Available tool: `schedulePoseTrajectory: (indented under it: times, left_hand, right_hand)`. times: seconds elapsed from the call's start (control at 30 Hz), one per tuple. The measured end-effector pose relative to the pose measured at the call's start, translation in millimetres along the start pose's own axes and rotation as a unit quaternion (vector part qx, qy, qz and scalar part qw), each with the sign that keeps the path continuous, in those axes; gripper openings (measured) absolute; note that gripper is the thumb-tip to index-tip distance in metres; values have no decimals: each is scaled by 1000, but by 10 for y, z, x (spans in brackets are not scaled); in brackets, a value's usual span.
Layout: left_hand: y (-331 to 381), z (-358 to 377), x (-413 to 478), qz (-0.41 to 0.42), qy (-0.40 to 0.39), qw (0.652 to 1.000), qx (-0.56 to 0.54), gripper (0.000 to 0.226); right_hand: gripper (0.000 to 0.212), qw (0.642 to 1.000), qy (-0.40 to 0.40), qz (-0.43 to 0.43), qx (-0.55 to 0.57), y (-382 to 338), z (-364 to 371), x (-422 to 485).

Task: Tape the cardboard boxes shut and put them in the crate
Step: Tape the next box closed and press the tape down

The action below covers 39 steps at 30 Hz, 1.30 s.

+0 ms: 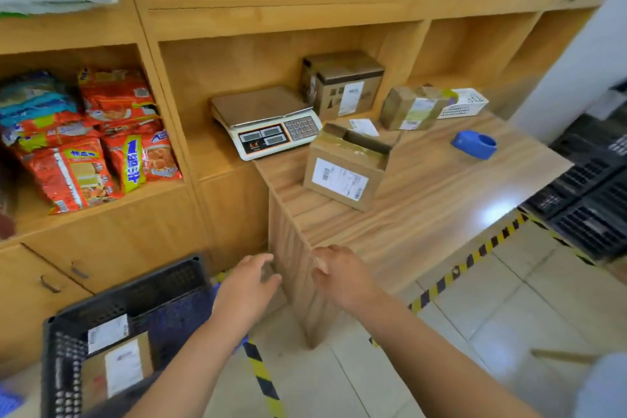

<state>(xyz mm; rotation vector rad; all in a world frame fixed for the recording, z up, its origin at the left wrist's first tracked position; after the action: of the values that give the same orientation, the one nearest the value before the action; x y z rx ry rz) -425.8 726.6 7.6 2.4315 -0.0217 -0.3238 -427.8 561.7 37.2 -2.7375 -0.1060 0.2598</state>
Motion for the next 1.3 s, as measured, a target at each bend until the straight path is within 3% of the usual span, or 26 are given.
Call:
schedulePoseTrajectory:
  times: [0.23,0.73,1.03,1.3]
  left_hand:
    - [931,611,159,20,-8,1000,1,43]
    - [1958,1072,1122,20,25,999,-44,44]
    - [2572,1022,2105,1,161,981,-106,59]
    - [2679,1076,2516,-22,180,972,-151,45]
  right_hand:
    - [44,1000,14,24,6,1101,-574,-211]
    - [43,997,25,60,34,2438,-1103,203]
    - [41,999,7,41,9,3027,-1714,1174]
    - [41,999,6,19,39,3157,-1877,1900]
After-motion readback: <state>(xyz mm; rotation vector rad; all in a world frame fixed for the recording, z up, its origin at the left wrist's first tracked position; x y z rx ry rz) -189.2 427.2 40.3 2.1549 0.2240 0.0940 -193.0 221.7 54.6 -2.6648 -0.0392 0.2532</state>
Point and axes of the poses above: each hand's wrist, its own x-axis towards the middle knuckle, its own z-axis out of the palm, y = z × x, the point moved 6 cm from there along x, towards the middle knuckle, and after that the axes turned 3 degrees about x, right-handed, at the moved point
